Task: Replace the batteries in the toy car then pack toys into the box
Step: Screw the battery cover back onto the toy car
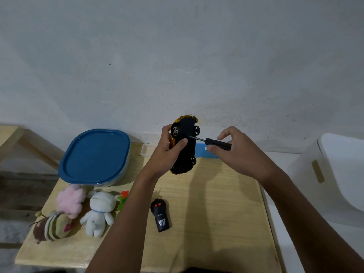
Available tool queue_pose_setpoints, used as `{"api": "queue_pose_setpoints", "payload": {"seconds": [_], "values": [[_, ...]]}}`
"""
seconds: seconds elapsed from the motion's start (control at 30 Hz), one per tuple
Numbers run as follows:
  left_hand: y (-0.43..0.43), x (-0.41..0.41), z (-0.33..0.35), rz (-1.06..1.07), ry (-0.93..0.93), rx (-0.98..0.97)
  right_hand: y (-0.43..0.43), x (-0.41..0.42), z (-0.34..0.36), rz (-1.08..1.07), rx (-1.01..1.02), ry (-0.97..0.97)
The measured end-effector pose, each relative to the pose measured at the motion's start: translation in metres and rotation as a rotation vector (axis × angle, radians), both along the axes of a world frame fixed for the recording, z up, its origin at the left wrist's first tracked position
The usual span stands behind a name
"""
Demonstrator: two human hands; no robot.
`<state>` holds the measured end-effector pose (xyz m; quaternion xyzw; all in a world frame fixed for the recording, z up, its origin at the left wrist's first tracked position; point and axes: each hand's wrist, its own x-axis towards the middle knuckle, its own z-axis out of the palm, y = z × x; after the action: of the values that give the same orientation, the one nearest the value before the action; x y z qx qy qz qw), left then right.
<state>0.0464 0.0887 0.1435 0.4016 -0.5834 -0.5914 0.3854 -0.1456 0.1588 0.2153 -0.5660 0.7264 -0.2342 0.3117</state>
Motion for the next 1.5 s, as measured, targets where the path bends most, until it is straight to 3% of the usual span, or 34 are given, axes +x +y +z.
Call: {"api": "queue_pose_setpoints", "payload": {"seconds": [0.17,0.3,0.5,0.6,0.77,0.83,0.93,1.0,1.1,1.3,1.33,1.43,1.5], "values": [[0.0,0.0,-0.001,-0.006,0.001,0.006,0.001,-0.003,0.0,0.024,-0.118,0.074],[0.003,0.002,0.0,-0.031,0.001,0.005,0.0,0.004,0.002,-0.006,-0.091,0.103],[0.005,-0.001,-0.004,-0.029,-0.02,0.012,-0.002,0.004,0.003,-0.051,0.143,-0.139],[0.004,-0.001,-0.005,-0.027,-0.014,0.008,0.001,0.003,0.001,0.034,0.14,-0.056],[0.003,0.001,-0.003,-0.047,0.003,-0.005,0.002,0.002,-0.004,0.054,-0.042,0.145],[0.004,0.001,-0.001,-0.055,0.008,-0.008,0.002,0.005,-0.006,0.007,0.024,-0.022],[0.004,0.002,0.001,-0.049,0.019,-0.023,0.003,0.004,-0.002,-0.194,0.257,-0.592],[0.002,0.002,0.001,-0.052,0.009,-0.031,0.003,0.001,-0.002,-0.191,0.316,-0.656],[0.001,0.001,0.004,-0.063,0.002,-0.04,0.004,0.0,-0.003,-0.141,0.262,-0.556],[0.0,0.001,0.008,-0.069,-0.003,-0.046,0.008,0.004,-0.003,-0.069,-0.082,-0.02],[0.0,0.0,0.008,-0.07,-0.004,-0.045,0.008,0.006,-0.002,-0.061,-0.065,-0.012],[-0.001,0.001,0.007,-0.078,-0.04,-0.047,0.007,0.009,-0.005,-0.12,0.077,-0.251],[0.0,0.001,0.004,-0.089,-0.065,-0.043,0.005,0.006,-0.006,-0.139,0.117,-0.228]]}}
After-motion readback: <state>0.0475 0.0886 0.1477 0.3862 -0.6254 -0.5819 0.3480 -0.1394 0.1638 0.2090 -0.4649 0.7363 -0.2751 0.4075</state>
